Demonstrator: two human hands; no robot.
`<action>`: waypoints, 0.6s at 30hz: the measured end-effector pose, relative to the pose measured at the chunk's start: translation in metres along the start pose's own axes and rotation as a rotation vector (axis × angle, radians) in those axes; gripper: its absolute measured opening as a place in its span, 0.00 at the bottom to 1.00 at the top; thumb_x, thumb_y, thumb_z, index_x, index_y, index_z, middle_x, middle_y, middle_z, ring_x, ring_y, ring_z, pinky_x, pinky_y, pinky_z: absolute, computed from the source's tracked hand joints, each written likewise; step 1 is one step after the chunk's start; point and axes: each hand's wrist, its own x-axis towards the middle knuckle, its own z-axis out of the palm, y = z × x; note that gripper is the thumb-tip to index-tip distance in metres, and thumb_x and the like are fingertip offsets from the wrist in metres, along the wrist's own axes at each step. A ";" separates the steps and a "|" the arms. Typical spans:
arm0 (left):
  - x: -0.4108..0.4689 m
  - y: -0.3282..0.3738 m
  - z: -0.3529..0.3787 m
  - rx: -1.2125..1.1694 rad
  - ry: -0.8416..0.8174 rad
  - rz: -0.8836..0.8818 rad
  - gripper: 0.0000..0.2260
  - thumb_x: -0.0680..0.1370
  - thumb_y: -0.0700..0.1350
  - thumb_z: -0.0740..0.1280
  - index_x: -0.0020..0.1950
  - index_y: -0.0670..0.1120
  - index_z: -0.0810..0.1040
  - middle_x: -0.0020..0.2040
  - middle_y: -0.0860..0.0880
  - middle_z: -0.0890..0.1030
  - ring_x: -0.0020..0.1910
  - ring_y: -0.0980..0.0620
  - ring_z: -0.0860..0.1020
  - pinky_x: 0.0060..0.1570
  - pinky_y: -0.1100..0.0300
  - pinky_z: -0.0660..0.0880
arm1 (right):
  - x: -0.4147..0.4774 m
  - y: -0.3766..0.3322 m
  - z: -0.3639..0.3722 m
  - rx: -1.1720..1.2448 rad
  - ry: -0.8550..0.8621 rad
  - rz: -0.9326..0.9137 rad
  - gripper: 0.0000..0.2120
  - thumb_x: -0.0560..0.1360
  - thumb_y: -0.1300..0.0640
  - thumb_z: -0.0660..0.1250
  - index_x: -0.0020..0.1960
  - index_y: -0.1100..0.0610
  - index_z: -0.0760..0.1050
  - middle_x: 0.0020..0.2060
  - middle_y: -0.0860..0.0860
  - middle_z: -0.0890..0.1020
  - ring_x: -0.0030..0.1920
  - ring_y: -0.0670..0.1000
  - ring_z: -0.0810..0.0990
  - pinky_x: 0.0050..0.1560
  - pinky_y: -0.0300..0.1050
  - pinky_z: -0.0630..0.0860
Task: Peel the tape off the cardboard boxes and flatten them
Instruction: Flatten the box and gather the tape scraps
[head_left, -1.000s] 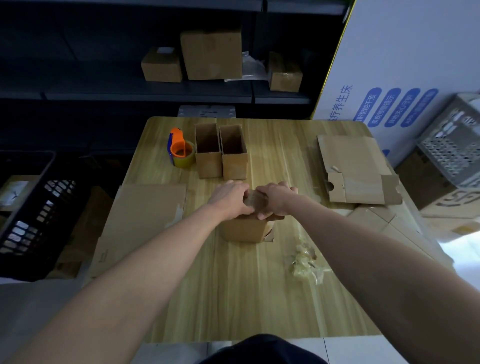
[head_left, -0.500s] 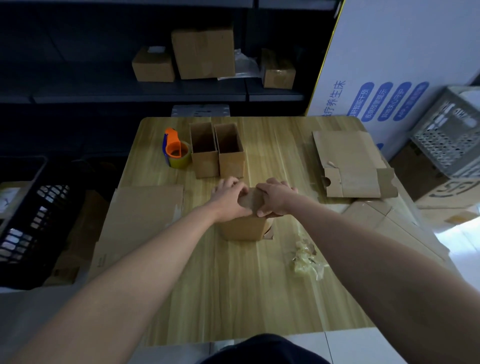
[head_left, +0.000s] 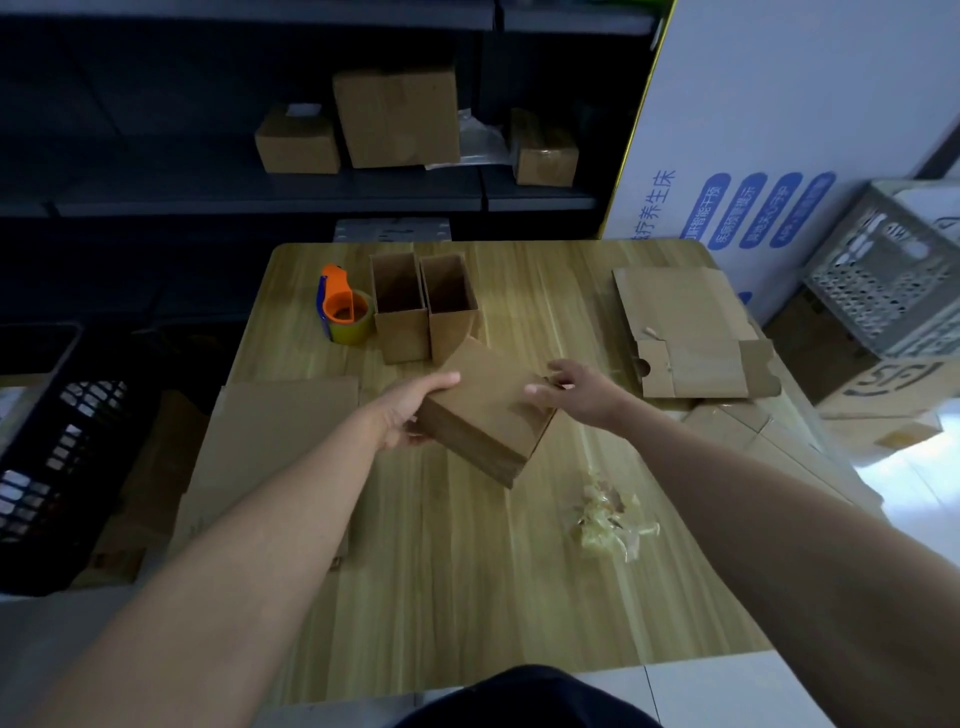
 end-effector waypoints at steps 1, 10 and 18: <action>0.000 0.000 0.000 -0.038 0.000 -0.054 0.21 0.67 0.59 0.73 0.53 0.49 0.75 0.53 0.43 0.77 0.50 0.45 0.76 0.42 0.55 0.77 | 0.000 0.000 -0.001 -0.013 -0.025 0.003 0.37 0.71 0.40 0.69 0.73 0.58 0.63 0.67 0.54 0.71 0.65 0.55 0.71 0.64 0.50 0.69; 0.007 -0.015 0.015 -0.240 0.044 -0.264 0.21 0.77 0.55 0.66 0.61 0.44 0.65 0.60 0.35 0.69 0.55 0.28 0.75 0.37 0.45 0.81 | 0.005 -0.015 -0.010 -0.039 0.039 0.010 0.21 0.72 0.63 0.71 0.64 0.56 0.74 0.56 0.54 0.78 0.50 0.50 0.77 0.51 0.43 0.73; -0.018 0.008 0.035 0.097 0.090 -0.098 0.12 0.76 0.52 0.69 0.45 0.44 0.74 0.46 0.42 0.77 0.45 0.46 0.80 0.34 0.56 0.81 | 0.017 -0.033 -0.002 -0.236 0.153 0.022 0.09 0.70 0.62 0.73 0.50 0.58 0.81 0.50 0.53 0.80 0.48 0.51 0.79 0.54 0.45 0.78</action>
